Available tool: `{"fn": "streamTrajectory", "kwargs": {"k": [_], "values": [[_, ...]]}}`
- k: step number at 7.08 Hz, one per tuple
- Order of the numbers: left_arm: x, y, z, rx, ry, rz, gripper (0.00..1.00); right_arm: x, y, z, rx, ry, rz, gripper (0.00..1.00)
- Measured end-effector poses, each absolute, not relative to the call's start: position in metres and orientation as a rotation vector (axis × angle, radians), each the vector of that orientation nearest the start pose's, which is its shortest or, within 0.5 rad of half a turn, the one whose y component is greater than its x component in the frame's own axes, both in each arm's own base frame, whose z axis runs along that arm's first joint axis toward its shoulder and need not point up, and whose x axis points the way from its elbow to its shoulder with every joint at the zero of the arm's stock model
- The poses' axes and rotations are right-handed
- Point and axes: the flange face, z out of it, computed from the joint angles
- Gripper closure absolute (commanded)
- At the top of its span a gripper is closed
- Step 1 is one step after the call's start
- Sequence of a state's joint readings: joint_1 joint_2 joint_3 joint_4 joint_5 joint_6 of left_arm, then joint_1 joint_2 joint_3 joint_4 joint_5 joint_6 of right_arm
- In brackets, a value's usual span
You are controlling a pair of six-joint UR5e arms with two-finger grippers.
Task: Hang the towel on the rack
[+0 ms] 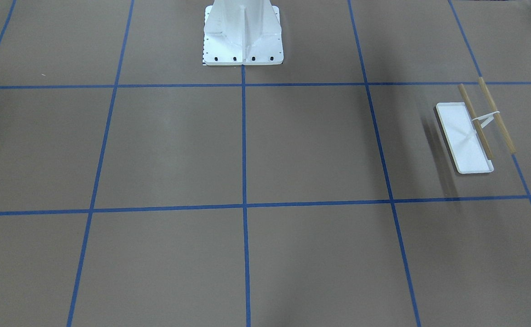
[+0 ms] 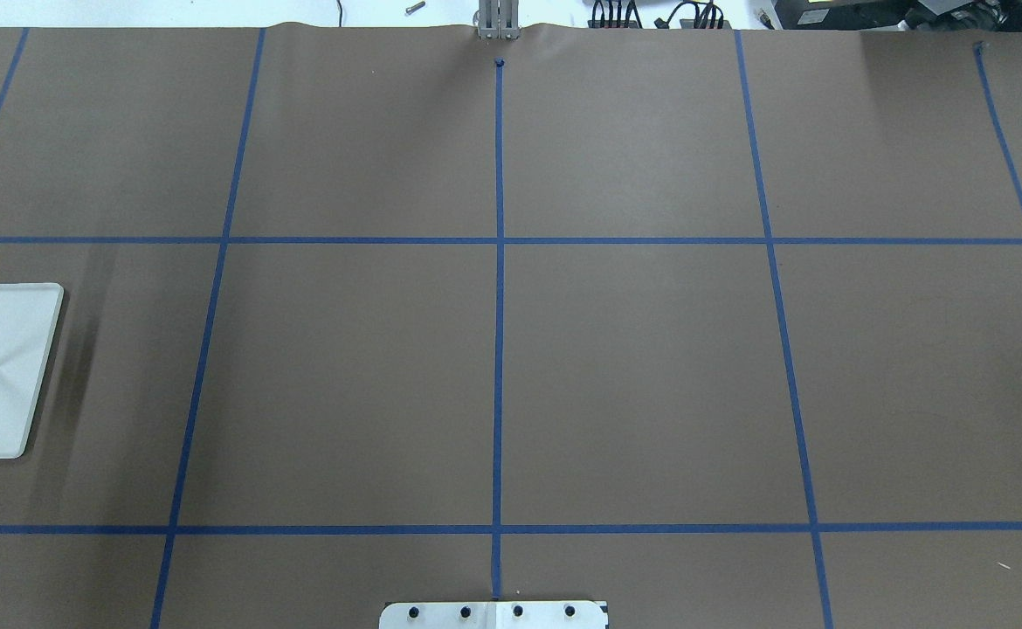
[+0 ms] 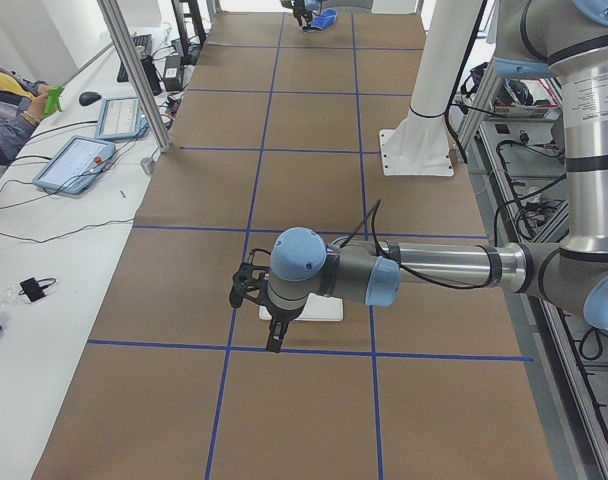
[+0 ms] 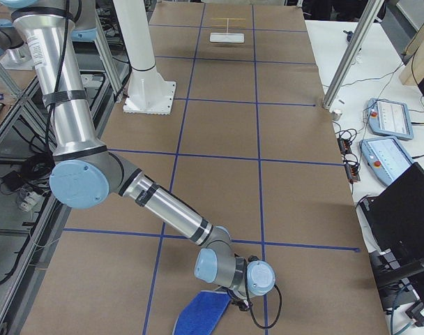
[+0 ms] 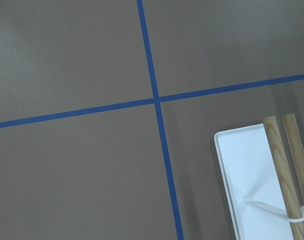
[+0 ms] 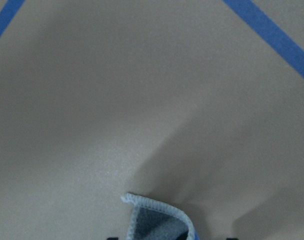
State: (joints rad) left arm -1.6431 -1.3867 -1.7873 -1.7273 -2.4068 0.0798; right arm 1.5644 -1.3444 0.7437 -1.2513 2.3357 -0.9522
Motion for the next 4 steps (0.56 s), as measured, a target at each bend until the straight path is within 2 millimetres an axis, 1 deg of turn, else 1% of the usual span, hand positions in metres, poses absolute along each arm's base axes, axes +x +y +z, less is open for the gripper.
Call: {"fn": "streamTrajectory", "kwargs": {"k": [1,2,4], "values": [[-0.0899,-0.4193,0.6142,0.241,0.818,0.086,0.02,0.0627,-0.4942,0.8963,0.107,-0.812,-0.800,0.85],[-0.0899,-0.4193,0.6139,0.242,0.818,0.087,0.02,0.0636,-0.4933,0.8974,0.103,-0.808,-0.801,1.00],[-0.0898,-0.4193,0.6138,0.242,0.818,0.087,0.02,0.0643,-0.4928,0.8987,0.096,-0.798,-0.804,1.00]]}}
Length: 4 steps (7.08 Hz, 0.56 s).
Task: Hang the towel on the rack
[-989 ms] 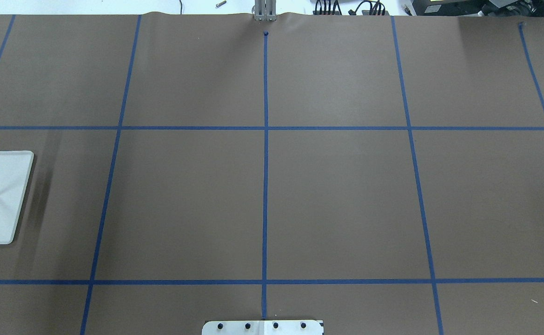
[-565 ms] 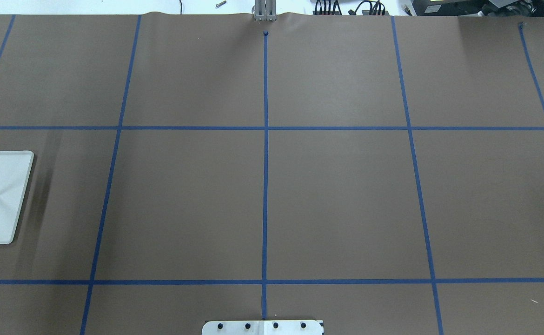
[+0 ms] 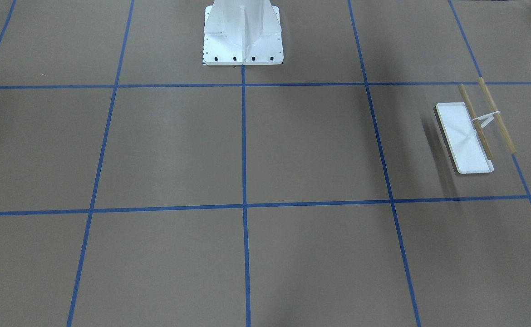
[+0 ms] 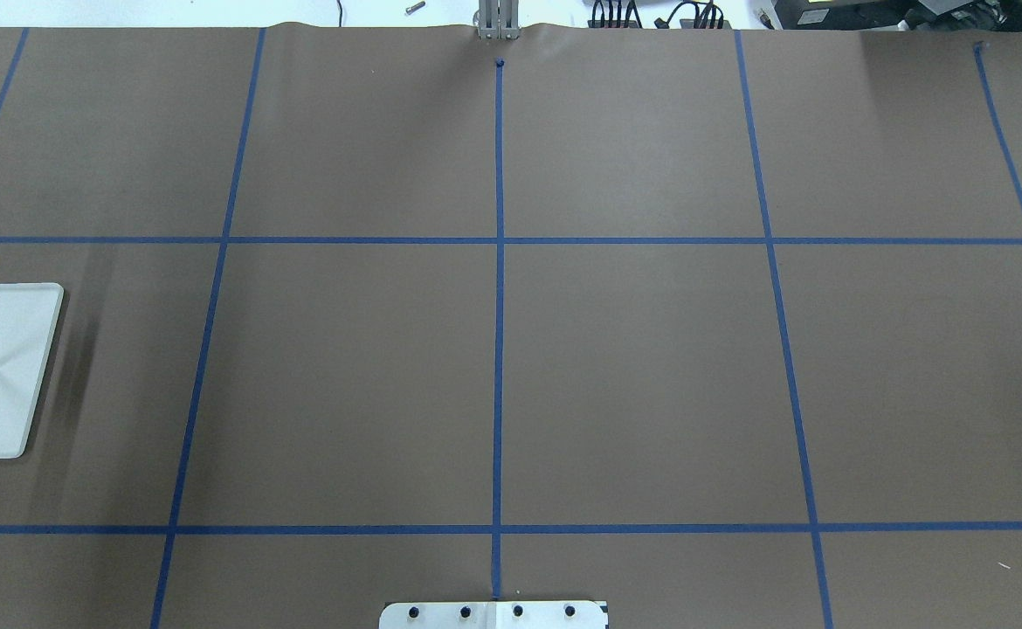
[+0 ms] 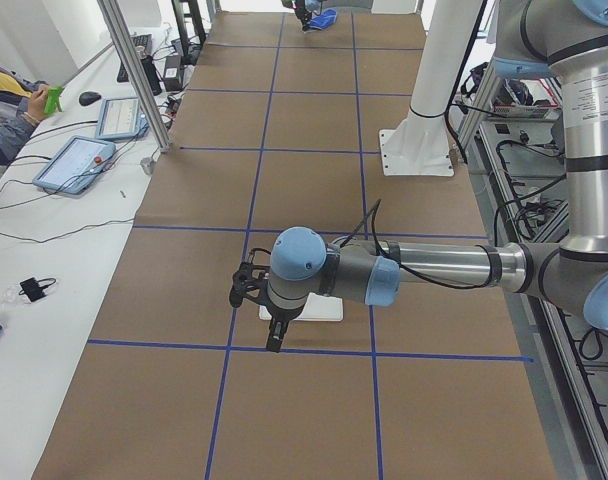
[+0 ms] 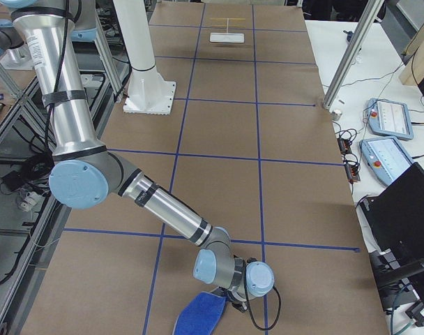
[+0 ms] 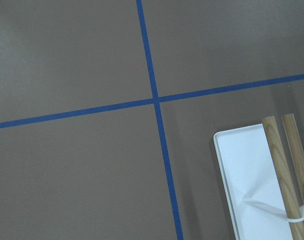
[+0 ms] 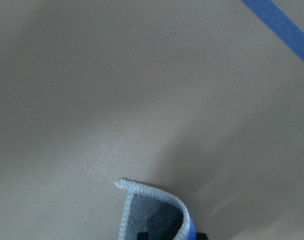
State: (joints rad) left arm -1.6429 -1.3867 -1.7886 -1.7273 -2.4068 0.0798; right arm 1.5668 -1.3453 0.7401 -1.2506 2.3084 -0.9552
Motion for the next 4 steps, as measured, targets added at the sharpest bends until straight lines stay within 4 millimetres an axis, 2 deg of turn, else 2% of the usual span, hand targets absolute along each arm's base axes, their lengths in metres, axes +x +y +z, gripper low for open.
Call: {"fn": "streamTrajectory", "kwargs": {"k": [2,3,4], "values": [[-0.090,-0.419,0.614,0.242,0.818,0.087,0.02,0.068,-0.504,0.891,0.101,-0.794,-0.797,1.00],[-0.090,-0.419,0.614,0.242,0.819,0.087,0.02,0.078,-0.520,0.878,0.111,-0.797,-0.775,1.00],[-0.090,-0.419,0.613,0.242,0.822,0.087,0.02,0.098,-0.543,0.849,0.133,-0.809,-0.734,1.00]]}}
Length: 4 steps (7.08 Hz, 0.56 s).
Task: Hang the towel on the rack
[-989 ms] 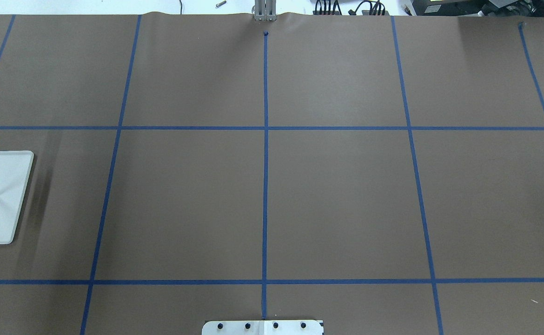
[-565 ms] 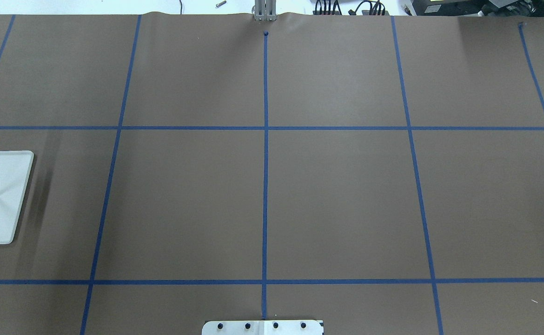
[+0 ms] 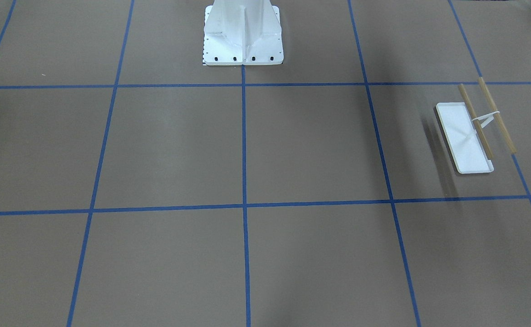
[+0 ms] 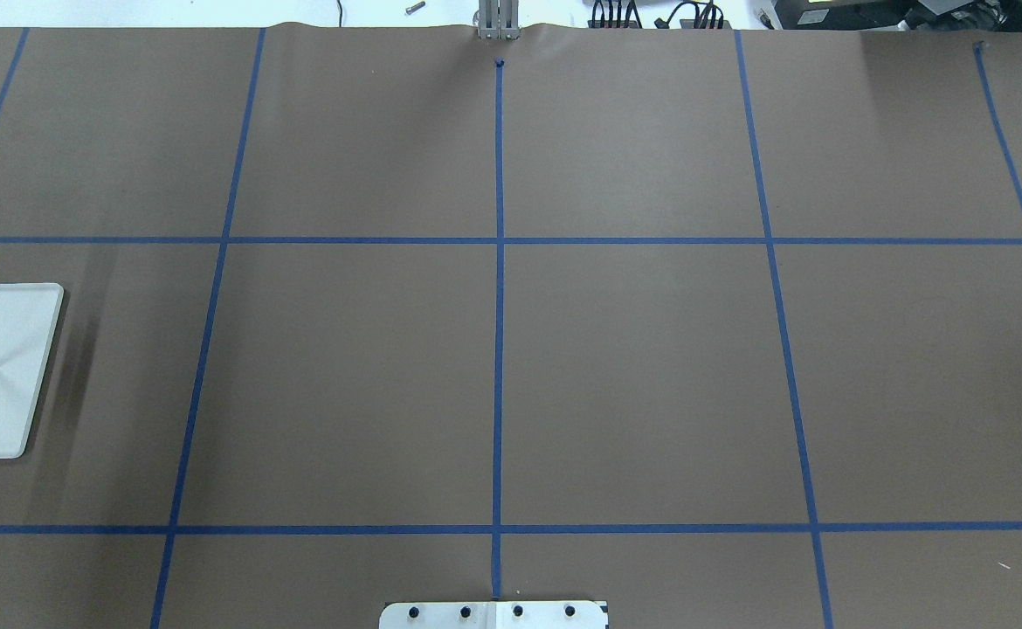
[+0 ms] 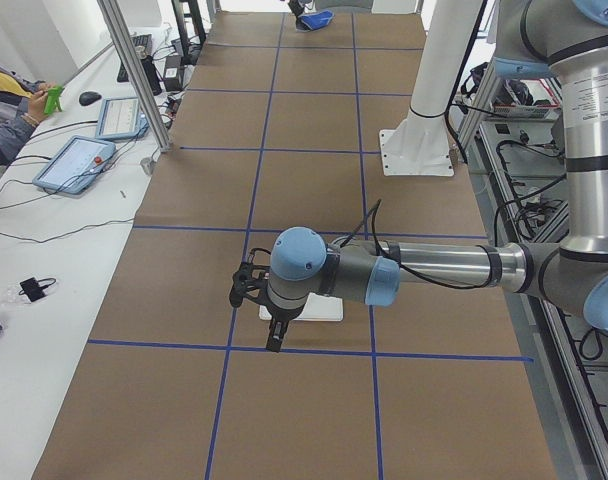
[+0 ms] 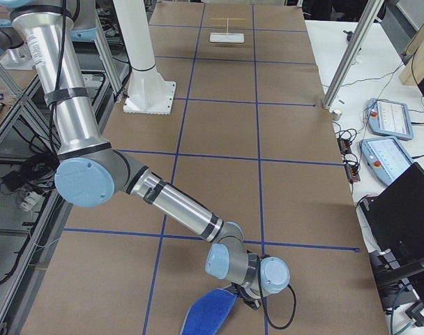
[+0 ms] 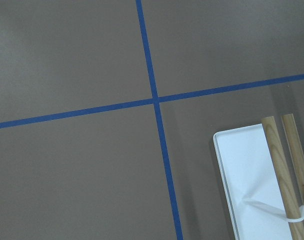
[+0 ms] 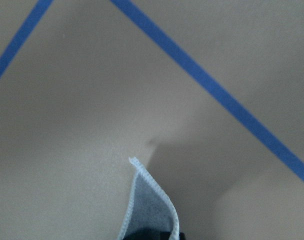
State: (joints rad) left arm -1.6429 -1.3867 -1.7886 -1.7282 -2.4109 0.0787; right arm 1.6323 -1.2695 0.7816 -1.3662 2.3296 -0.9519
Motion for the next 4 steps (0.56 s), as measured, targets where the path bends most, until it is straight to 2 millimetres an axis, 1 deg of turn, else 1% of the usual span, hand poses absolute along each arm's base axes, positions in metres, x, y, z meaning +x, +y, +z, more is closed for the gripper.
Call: {"fn": "streamTrajectory", "kwargs": {"k": [1,2,3,4], "values": [[-0.088,-0.420,0.611,0.242,0.841,0.080,0.02,0.115,-0.565,0.805,0.145,-0.822,-0.696,1.00],[-0.086,-0.422,0.606,0.236,0.882,0.054,0.02,0.124,-0.582,0.745,0.138,-0.827,-0.650,1.00],[-0.081,-0.427,0.595,0.228,0.931,0.004,0.02,0.127,-0.590,0.677,0.122,-0.825,-0.570,1.00],[-0.070,-0.438,0.578,0.214,0.984,-0.054,0.02,0.122,-0.592,0.615,0.107,-0.818,-0.467,1.00]]}}
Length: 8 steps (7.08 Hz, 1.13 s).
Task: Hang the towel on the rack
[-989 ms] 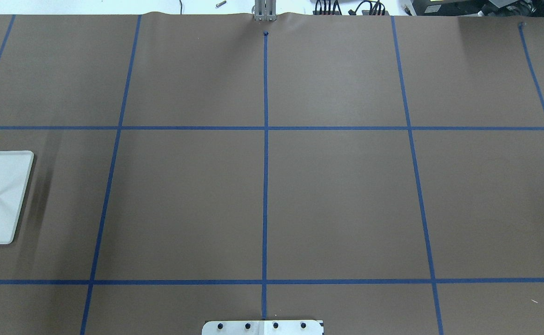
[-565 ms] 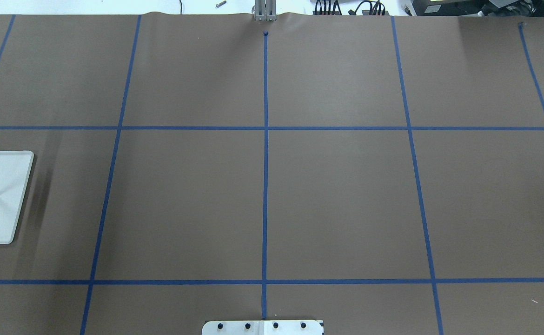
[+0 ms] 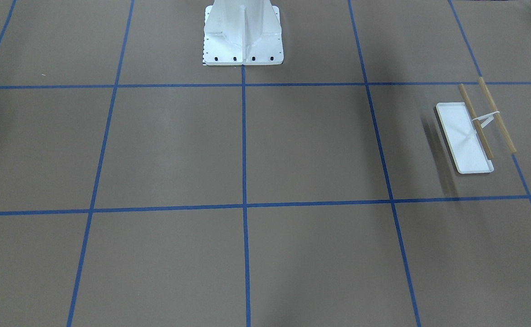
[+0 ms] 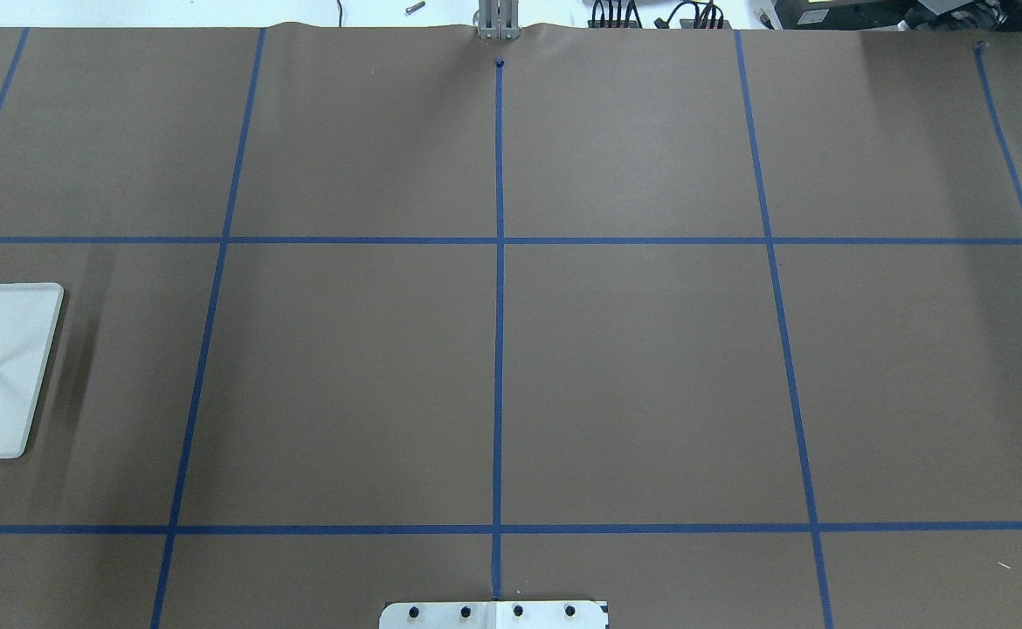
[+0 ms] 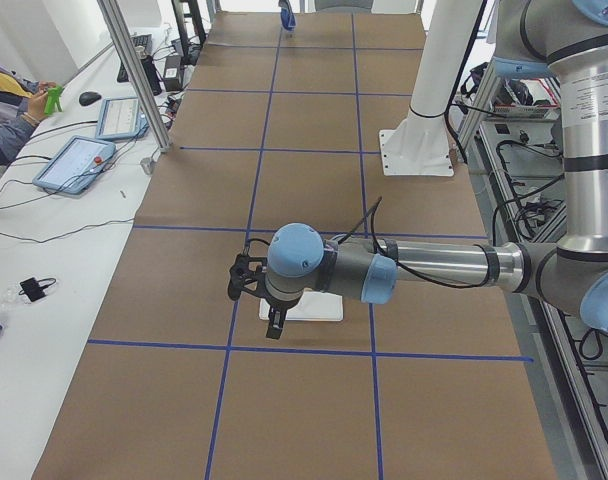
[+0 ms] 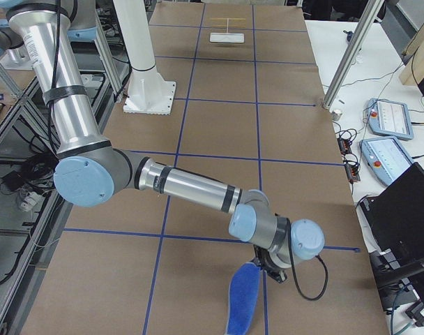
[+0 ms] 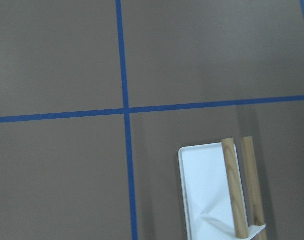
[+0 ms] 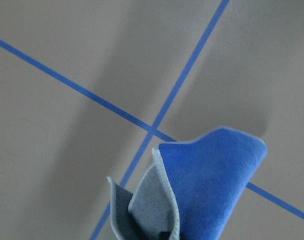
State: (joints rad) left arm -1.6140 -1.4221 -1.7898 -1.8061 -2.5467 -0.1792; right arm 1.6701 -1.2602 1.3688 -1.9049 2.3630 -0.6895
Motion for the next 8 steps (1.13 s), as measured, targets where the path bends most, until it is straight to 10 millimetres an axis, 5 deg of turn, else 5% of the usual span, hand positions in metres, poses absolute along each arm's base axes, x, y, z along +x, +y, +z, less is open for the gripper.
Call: {"fn": "streamTrajectory", "kwargs": {"k": [2,5,6,8], "values": [[-0.031,-0.477,0.524,0.157,1.083,-0.169,0.02,0.069,-0.594,0.516,0.076,-0.847,-0.258,1.00],[0.058,-0.541,0.411,0.023,1.193,-0.293,0.02,-0.061,-0.573,0.362,0.032,-0.906,-0.031,1.00],[0.083,-0.557,0.373,-0.033,1.221,-0.348,0.02,-0.099,-0.557,0.317,0.064,-0.938,-0.038,1.00],[0.110,-0.572,0.337,-0.082,1.256,-0.387,0.02,-0.152,-0.540,0.244,0.143,-0.998,-0.119,1.00]]}}
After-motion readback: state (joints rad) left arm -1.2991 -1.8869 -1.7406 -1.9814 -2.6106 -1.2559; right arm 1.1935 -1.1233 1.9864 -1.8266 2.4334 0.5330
